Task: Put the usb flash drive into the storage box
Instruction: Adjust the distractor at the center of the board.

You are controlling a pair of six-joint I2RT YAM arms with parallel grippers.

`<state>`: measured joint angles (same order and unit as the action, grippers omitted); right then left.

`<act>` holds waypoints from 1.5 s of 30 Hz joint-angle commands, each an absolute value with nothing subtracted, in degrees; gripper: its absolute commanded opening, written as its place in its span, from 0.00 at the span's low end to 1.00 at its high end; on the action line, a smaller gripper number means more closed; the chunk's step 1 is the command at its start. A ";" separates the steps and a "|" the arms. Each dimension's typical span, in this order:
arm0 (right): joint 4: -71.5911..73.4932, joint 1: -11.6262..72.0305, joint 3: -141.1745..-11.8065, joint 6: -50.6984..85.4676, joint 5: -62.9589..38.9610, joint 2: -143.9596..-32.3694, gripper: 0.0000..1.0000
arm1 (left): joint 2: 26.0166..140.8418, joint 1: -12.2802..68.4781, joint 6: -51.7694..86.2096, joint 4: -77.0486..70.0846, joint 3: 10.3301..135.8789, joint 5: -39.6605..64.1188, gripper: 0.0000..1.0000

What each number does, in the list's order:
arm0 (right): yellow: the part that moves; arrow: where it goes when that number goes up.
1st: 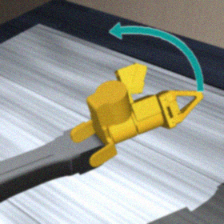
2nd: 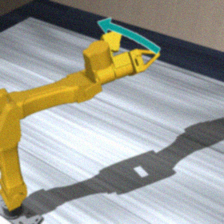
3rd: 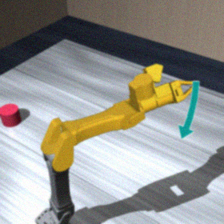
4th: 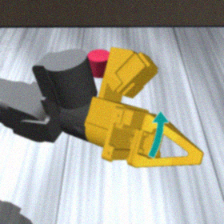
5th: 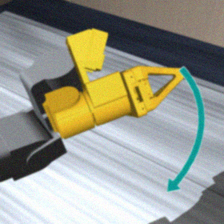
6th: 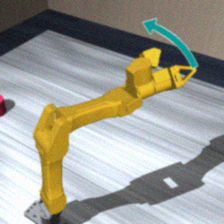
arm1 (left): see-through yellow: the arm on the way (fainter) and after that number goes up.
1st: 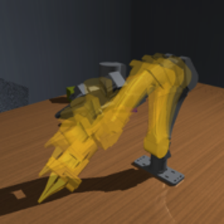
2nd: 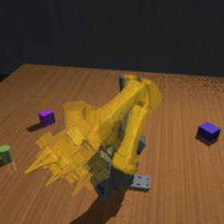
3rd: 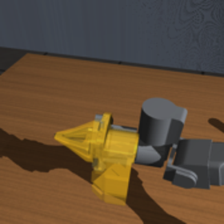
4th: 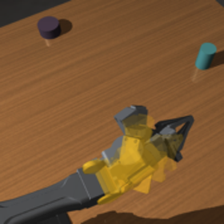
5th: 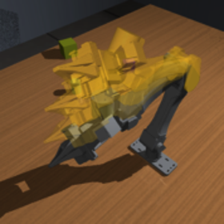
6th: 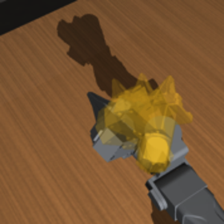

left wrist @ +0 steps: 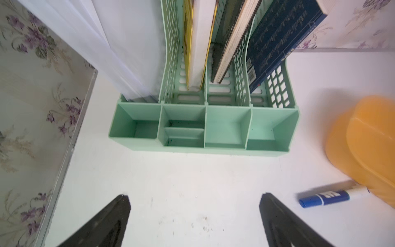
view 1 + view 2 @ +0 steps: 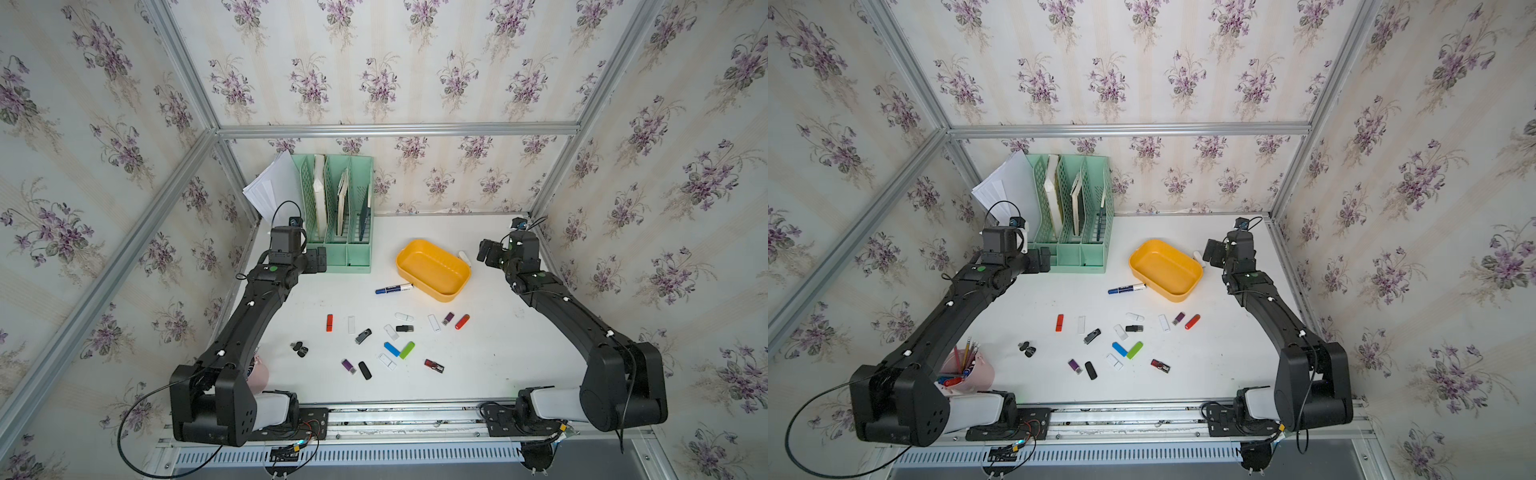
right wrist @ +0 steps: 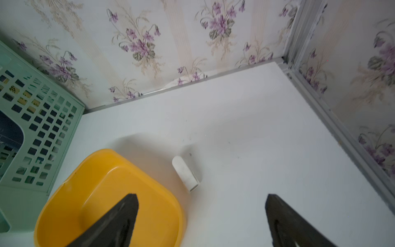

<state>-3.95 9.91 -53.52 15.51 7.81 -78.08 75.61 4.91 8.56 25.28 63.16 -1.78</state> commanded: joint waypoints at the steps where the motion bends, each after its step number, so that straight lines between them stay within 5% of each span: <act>1: -17.91 12.90 -54.17 20.82 6.09 -77.45 0.95 | 75.27 5.90 12.51 38.80 64.26 -1.65 0.99; 11: -20.75 16.20 -49.79 25.47 0.23 -78.21 0.89 | 76.39 7.47 20.55 52.69 63.14 1.22 0.99; 27: -19.36 17.75 -43.56 27.92 -3.34 -77.40 0.86 | 89.11 12.51 24.08 44.93 58.79 2.38 1.00; 45: -21.48 18.02 -43.17 27.76 -3.51 -76.03 0.81 | 98.96 16.52 24.17 43.77 61.18 -1.36 0.87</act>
<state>-20.82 17.93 -43.27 27.22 -3.27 -76.49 98.70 16.45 23.59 43.90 61.32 -0.05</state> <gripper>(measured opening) 0.814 0.884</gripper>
